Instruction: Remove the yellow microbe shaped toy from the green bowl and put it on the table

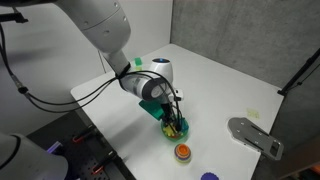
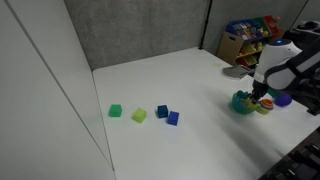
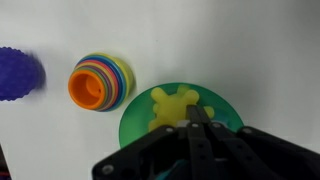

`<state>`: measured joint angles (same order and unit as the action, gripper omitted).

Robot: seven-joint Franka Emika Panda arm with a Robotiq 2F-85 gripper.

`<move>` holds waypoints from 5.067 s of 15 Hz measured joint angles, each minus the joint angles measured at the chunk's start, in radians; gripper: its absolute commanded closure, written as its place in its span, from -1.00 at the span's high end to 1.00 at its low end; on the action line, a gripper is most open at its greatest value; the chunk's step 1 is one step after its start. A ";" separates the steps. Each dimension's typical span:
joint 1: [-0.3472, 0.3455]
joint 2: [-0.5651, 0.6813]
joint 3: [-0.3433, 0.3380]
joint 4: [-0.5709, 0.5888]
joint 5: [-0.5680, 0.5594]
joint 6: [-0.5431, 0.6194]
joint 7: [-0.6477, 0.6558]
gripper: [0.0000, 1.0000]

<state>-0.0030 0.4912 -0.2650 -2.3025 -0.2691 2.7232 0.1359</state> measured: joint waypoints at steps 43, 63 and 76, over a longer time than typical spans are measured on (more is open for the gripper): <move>0.155 0.063 -0.144 0.002 -0.182 0.072 0.056 -0.87; 0.189 -0.230 -0.007 -0.126 -0.181 -0.089 0.060 -0.88; 0.199 -0.079 0.121 -0.201 -0.174 -0.025 0.199 -0.90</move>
<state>0.1960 0.4118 -0.1437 -2.5033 -0.4434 2.6986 0.3350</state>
